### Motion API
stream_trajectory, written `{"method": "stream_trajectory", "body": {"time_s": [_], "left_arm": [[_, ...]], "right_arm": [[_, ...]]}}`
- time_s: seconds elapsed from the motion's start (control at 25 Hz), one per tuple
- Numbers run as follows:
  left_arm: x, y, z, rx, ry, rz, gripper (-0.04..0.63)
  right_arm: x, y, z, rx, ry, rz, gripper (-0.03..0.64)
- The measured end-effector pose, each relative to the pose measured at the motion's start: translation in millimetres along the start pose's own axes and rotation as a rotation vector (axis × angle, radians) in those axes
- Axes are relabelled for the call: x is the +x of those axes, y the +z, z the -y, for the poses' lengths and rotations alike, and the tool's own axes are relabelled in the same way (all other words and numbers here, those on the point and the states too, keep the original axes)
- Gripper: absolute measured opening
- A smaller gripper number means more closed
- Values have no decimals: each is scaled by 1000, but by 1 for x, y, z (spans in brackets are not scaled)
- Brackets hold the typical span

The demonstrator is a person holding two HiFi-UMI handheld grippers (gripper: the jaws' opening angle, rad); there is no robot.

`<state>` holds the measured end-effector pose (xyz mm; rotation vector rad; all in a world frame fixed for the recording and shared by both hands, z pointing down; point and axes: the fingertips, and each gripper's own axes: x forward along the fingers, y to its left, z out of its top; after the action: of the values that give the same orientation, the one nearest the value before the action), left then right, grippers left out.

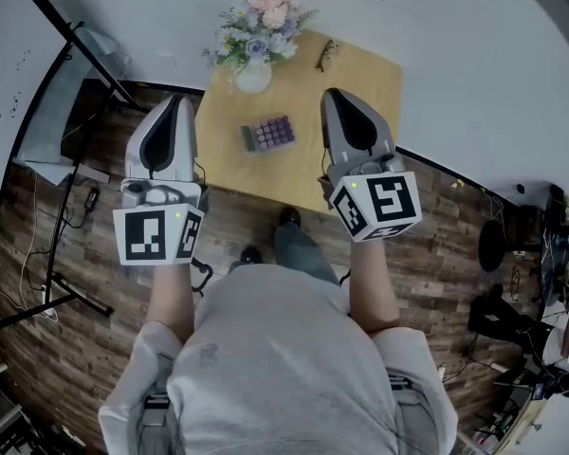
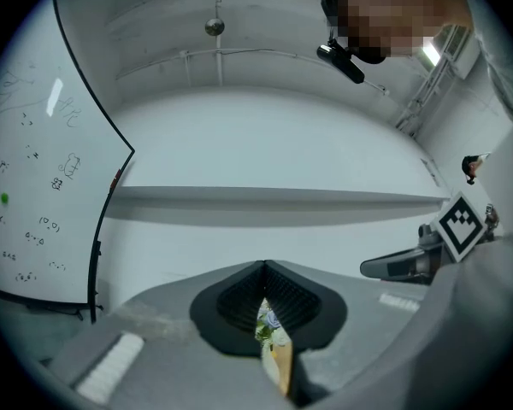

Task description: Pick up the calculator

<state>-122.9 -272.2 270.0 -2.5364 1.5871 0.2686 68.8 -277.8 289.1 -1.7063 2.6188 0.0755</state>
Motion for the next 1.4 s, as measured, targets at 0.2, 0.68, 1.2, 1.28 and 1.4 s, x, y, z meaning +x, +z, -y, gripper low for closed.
{"method": "stream_trajectory", "body": {"time_s": [0.2,0.68,1.2,1.28,1.4], "left_arm": [[19,-16,-7,-30,50,-28,5],[49,-96,-18,-86,150,-216,5],[42,-238,-6,-239,175,-573,5],[37,-258,-4,-279,185,-619,5],[30,-286,1,-341,199,-684,5]], "right_arm": [[27,-17,15,22,53,-74,0],[82,-100,41,112,179,-325,0],[100,-221,52,238,236,-613,9],[100,-238,51,259,242,-651,15],[96,-263,49,291,258,-715,28]]}}
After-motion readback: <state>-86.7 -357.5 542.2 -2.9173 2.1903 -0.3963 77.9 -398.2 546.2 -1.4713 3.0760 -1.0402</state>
